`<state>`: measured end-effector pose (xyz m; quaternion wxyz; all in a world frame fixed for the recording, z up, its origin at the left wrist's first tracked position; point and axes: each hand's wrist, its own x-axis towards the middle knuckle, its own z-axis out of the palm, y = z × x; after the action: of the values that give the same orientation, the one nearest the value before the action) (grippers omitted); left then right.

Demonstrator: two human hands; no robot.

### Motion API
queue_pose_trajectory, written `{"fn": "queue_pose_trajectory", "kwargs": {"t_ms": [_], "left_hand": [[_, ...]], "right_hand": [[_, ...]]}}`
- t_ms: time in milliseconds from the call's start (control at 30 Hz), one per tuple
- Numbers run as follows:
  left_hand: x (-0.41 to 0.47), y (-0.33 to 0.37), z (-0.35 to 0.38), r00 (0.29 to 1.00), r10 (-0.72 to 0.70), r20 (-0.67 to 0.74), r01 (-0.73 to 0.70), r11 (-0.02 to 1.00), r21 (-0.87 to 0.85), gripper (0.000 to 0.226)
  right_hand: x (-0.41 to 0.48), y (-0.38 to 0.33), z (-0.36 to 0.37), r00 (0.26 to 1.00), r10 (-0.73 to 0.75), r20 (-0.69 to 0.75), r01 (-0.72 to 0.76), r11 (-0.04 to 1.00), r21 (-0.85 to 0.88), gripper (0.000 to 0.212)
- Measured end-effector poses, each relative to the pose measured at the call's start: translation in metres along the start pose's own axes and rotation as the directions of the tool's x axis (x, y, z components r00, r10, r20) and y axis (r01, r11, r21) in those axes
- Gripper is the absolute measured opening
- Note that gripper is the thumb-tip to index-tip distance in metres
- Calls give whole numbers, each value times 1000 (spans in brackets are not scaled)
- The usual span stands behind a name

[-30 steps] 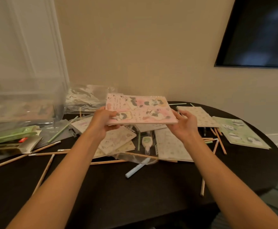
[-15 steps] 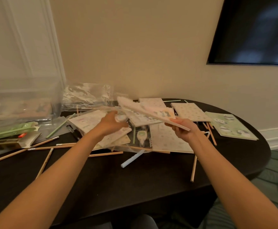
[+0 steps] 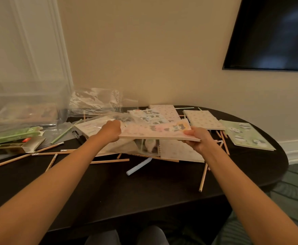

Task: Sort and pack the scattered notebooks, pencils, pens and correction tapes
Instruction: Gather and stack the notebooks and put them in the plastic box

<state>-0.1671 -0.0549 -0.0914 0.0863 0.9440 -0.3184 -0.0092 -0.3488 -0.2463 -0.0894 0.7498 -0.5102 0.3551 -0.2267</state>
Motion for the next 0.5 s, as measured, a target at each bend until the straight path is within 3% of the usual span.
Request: {"fn": "queue_pose_trajectory", "kwargs": {"t_ms": [200,400,500], "left_hand": [[-15,-3,-4,999,-32,-6,32,994,104,24],[-22,12,-2,991,98,-93,-86,988,125,20],[-20,14,3,977,151,-153,-133,984,120,22]], "right_hand": [[-2,3,20,984,-156,-86,151,986,-69,46],[-11,25,52,946,-275,-171,271,961,-49,38],[-15,39,80,951,-291,-99,276,950,-144,34]]}}
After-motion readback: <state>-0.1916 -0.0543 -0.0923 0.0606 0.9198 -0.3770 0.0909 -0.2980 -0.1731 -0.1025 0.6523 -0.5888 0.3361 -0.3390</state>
